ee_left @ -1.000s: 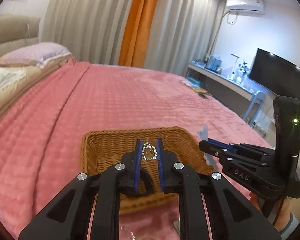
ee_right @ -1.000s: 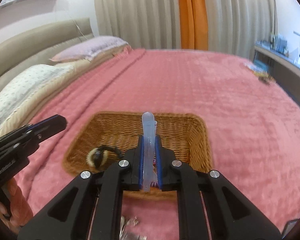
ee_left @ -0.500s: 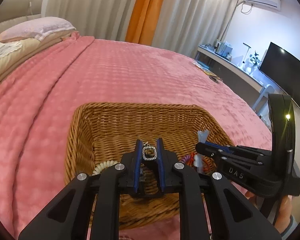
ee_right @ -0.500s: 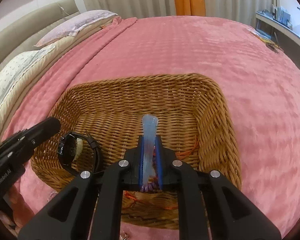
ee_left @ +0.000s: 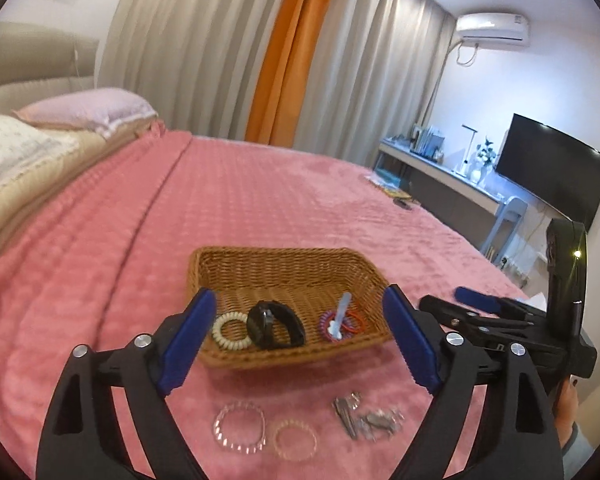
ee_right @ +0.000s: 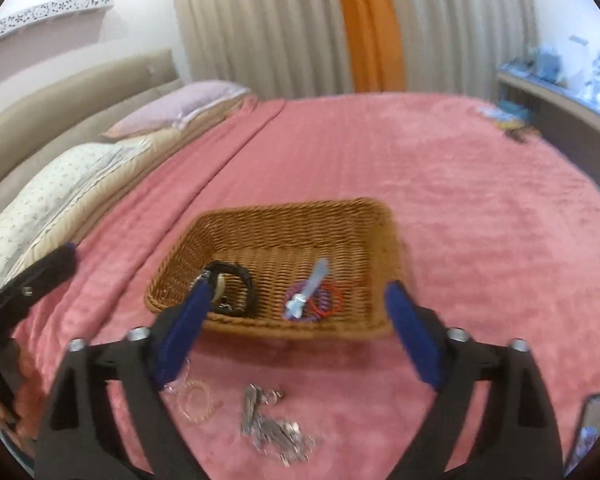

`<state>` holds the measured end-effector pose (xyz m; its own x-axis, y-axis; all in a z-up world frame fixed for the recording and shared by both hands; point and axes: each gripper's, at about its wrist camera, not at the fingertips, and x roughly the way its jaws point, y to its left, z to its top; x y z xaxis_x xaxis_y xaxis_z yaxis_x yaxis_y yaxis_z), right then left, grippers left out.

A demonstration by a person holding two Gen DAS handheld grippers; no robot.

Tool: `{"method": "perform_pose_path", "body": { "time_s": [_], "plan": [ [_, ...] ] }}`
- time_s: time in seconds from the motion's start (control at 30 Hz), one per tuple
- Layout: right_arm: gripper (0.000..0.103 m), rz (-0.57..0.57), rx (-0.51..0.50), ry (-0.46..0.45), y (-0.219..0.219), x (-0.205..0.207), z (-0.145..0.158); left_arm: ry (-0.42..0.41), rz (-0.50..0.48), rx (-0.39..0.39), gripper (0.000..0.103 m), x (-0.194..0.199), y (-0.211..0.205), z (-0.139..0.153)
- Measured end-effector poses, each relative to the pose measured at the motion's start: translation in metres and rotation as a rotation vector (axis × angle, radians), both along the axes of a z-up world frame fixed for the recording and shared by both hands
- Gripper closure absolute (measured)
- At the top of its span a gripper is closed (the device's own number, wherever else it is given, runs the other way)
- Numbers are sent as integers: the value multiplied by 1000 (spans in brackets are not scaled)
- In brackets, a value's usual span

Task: Organize jewelry
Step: 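Move the left tool to the peach bead bracelet while the right tool approaches the silver hair clip, then grasp the peach bead bracelet with the left tool while the right tool grasps the silver hair clip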

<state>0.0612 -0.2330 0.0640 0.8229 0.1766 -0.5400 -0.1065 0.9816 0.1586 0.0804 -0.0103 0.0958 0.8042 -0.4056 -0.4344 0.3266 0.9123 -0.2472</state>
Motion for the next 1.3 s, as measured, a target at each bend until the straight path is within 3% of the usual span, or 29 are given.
{"method": "perform_pose_path", "body": {
  "time_s": [0.17,0.33,0.67,0.77,0.87,1.03,1.13,1.2,1.27,1.3],
  "plan": [
    [9,19,-27,-23,-1,-36,1,-35,17,21,19,-42,11,5],
    [8,-4,-54,-17,-2,-58,-16,-18,38,39,19,-62,19,-10],
    [10,-27,-94,101,-6,-58,-77,177,60,13,19,-51,20,-75],
    [26,11,-77,136,-5,-55,-88,231,53,13,21,-43,15,-93],
    [42,41,-45,173,-6,-48,-96,275,33,17,32,-35,10,-107],
    [47,87,-60,192,7,-39,-100,351,11,30,51,-24,-1,-128],
    [47,111,-64,210,17,-30,-102,394,-1,33,55,-17,-8,-137],
    [52,134,-62,217,25,-26,-104,425,-8,37,60,-12,-13,-143],
    [56,157,-56,227,33,-21,-105,457,-9,41,71,-8,-16,-150],
    [58,167,-50,232,35,-18,-106,470,-6,39,71,-5,-17,-154]
  ]
}}
